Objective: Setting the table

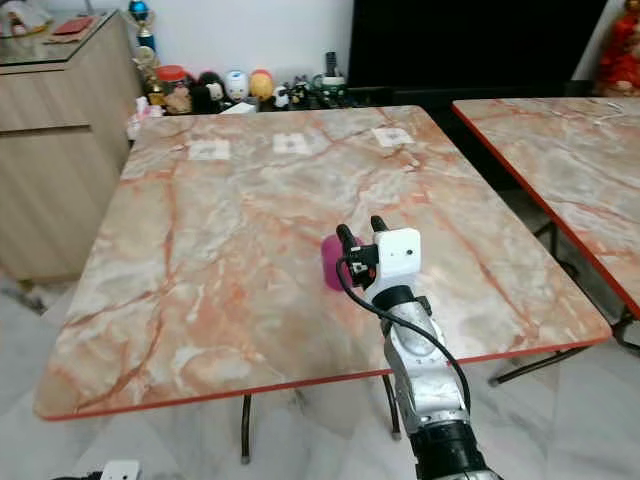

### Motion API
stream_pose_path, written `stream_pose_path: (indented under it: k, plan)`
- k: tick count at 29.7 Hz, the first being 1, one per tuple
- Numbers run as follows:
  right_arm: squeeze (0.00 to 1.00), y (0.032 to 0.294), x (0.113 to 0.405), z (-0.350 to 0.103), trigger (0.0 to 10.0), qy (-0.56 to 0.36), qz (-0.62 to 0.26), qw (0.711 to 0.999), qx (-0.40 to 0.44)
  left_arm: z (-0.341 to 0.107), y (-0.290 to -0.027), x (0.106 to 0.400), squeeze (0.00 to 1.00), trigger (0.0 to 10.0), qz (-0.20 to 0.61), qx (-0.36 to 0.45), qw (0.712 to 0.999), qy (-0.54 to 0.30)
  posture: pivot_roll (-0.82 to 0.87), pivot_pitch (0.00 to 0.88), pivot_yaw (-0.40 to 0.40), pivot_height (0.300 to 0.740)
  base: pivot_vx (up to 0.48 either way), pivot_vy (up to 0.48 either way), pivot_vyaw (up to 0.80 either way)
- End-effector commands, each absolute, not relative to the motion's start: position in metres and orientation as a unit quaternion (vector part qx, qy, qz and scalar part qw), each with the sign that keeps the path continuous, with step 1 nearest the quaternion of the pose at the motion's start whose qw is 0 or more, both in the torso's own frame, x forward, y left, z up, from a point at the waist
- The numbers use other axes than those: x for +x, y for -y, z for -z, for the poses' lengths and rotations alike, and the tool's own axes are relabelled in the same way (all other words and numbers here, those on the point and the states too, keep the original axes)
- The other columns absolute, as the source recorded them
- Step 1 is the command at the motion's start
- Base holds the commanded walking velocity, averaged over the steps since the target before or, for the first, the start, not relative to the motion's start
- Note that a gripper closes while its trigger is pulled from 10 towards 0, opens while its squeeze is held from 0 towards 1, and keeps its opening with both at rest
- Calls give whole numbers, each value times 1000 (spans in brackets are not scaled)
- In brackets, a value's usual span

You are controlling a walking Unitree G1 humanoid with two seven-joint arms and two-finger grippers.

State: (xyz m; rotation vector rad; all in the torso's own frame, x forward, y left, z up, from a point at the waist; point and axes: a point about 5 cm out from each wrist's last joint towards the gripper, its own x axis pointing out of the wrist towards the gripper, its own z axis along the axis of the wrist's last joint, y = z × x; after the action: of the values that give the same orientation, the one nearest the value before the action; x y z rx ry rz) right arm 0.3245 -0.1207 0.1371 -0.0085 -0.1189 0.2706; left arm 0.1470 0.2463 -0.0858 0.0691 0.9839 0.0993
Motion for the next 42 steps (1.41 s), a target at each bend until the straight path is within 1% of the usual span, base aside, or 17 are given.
stream_pose_path:
  k: [1,7,10,13,19,28,41,42]
  plan:
    - [0,117,323,-143,10000,68,-143,987,-11,88,-248,139,0,10000,-52,27,873,-484,-35,5,-4,740,0,0,800]
    - [0,117,328,-140,10000,52,-138,989,4,87,-249,141,0,10000,-47,30,873,-484,-52,31,14,740,0,0,96]
    - [0,115,333,-136,10000,35,-143,989,-15,87,-250,142,0,10000,-45,31,873,-484,-44,34,17,740,0,0,0]
    - [0,116,337,-136,10000,24,-133,991,-10,87,-250,142,0,10000,-46,30,873,-484,-41,36,19,740,0,0,0]
    - [0,126,346,-128,10000,-45,-113,992,-31,87,-250,143,0,10000,-47,30,874,-483,-46,43,22,740,0,0,0]
    - [0,131,350,-132,10000,-71,-107,991,-27,87,-250,143,0,10000,-46,28,874,-484,-52,46,23,740,0,0,0]
    - [0,123,351,-138,10000,-84,-142,986,-21,87,-250,143,0,10000,-48,28,874,-483,-46,48,23,740,0,0,0]
    - [0,123,351,-138,4314,-85,-144,986,-22,87,-250,143,0,10000,-48,28,874,-483,-47,48,24,740,0,0,0]
